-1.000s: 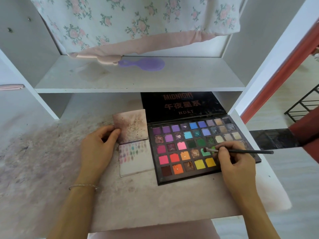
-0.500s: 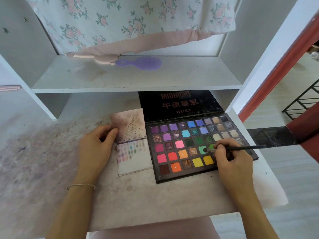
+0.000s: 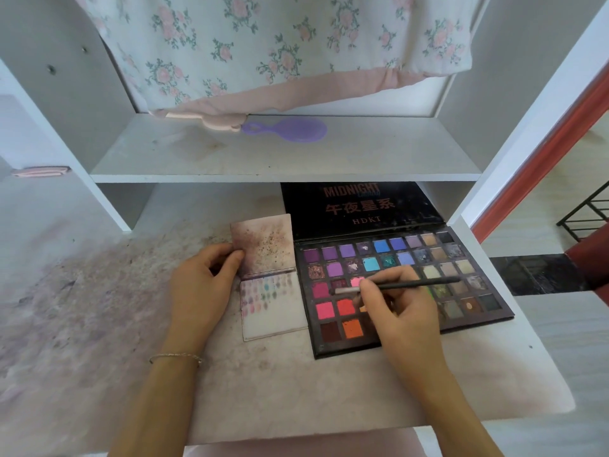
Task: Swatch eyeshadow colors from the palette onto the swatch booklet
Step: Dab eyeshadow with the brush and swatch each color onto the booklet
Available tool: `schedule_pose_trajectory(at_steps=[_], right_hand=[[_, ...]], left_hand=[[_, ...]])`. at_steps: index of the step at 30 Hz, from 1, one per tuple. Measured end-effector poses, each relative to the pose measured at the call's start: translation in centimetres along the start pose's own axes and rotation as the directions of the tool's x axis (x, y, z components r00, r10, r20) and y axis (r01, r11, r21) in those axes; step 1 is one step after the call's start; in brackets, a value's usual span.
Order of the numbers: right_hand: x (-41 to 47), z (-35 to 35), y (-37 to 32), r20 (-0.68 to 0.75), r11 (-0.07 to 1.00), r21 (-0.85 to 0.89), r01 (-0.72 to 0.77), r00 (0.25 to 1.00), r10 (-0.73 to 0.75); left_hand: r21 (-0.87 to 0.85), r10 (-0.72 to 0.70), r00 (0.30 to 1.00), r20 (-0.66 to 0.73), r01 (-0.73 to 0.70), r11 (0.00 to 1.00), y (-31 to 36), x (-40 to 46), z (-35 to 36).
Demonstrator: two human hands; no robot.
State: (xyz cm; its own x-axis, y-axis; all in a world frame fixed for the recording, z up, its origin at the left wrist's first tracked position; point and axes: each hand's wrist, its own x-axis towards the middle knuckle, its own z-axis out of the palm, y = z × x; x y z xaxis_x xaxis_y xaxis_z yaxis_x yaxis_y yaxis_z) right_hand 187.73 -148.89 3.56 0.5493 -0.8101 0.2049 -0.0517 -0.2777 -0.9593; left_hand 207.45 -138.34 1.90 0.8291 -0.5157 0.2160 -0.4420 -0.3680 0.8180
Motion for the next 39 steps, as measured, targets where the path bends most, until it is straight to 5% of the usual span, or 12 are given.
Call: schedule_pose_trajectory(at_steps=[10,39], right_hand=[[0.3,5.0,-0.5,0.182,0.995,-0.098,0.025,0.983,-0.007],[0.2,5.2,-0.1,0.256,0.979,-0.202,0.043,0.967,0.011]], left_hand=[[0.033,-0.006,1.000,-0.002,0.006,0.999,-0.3,0.1,0.0],[-0.029,0.027,0.999,-0.019,-0.027,0.999,-0.3,0.1,0.1]])
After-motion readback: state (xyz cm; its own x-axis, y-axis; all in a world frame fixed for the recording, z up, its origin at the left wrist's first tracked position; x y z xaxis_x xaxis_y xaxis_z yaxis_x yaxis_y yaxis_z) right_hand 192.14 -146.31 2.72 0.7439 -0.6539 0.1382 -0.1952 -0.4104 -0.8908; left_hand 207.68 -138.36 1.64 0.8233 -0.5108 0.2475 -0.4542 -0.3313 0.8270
